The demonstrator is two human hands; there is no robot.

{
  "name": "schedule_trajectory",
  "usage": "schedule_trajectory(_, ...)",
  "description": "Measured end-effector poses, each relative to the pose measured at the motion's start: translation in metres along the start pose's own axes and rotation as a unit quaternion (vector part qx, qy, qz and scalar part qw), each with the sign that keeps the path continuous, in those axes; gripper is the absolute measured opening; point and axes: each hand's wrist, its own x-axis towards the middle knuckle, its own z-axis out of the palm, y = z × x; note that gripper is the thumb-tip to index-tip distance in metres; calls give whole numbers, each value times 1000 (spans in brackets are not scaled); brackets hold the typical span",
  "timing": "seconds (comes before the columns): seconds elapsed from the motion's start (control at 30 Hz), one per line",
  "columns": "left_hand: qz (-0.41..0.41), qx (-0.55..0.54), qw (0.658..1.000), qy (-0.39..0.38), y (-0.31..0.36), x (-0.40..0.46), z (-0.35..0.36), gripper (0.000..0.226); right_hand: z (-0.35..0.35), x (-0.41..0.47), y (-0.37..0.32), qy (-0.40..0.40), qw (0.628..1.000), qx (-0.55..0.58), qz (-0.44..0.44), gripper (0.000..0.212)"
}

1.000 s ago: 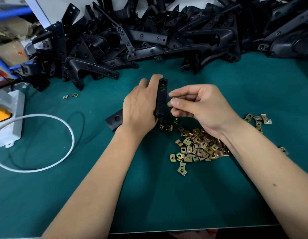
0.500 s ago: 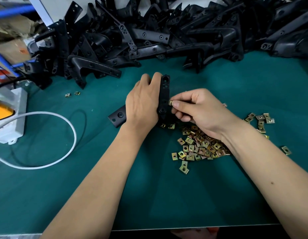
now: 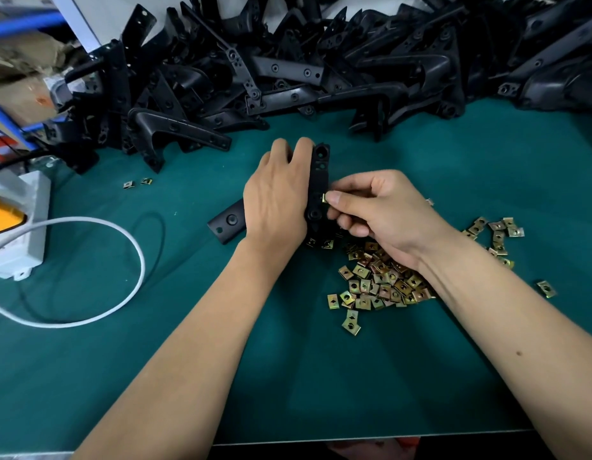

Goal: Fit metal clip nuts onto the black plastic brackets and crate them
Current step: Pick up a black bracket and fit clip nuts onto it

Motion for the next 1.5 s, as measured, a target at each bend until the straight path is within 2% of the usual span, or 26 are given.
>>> schedule_trajectory(0.2, -46, 20, 999, 13, 5, -2, -2, 53, 0, -1, -1, 3, 1000, -21, -8, 12)
schedule_trajectory(0.53, -58, 40, 997, -8, 16, -4, -6, 69, 5, -6, -5, -13, 999, -46, 2, 22)
schedule_trajectory(0.73, -55, 40, 998, 5, 16, -4, -6, 66, 4, -6, -8, -30, 999, -41, 10, 25)
schedule_trajectory(0.9, -46, 8, 998, 35, 10, -1, -7, 52, -1, -7, -13, -32, 989, -136, -41, 30)
schedule_trajectory(0.97, -62, 10, 997, 43, -2, 1, -9, 62, -8, -9, -19, -61, 968, -220, -103, 24)
schedule_trajectory(1.0, -74, 12, 996, 40, -9, 2, -10, 66, -10, -11, -23, -103, 949, -268, -127, 18)
schedule_trajectory(1.07, -98, 6, 995, 33, -25, 3, -10, 61, -9, -16, -26, -214, 905, -347, -123, 12)
schedule_trajectory(1.13, -108, -2, 994, 29, -35, 4, -8, 50, -3, -19, -25, -286, 862, -407, -95, 17)
schedule_trajectory(1.23, -120, -48, 991, 22, -41, 6, -4, 51, 4, -20, -22, -304, 827, -464, -90, 26)
schedule_trajectory(1.33, -118, -83, 989, 0, -38, 5, -5, 85, 5, -19, -22, -305, 807, -497, -96, 23)
schedule_trajectory(1.4, -109, -87, 990, -14, -34, 2, -5, 98, 5, -20, -20, -302, 801, -507, -99, 21)
schedule_trajectory(1.5, -95, -98, 990, -29, -34, 0, -2, 92, 5, -21, -17, -282, 803, -510, -120, 18)
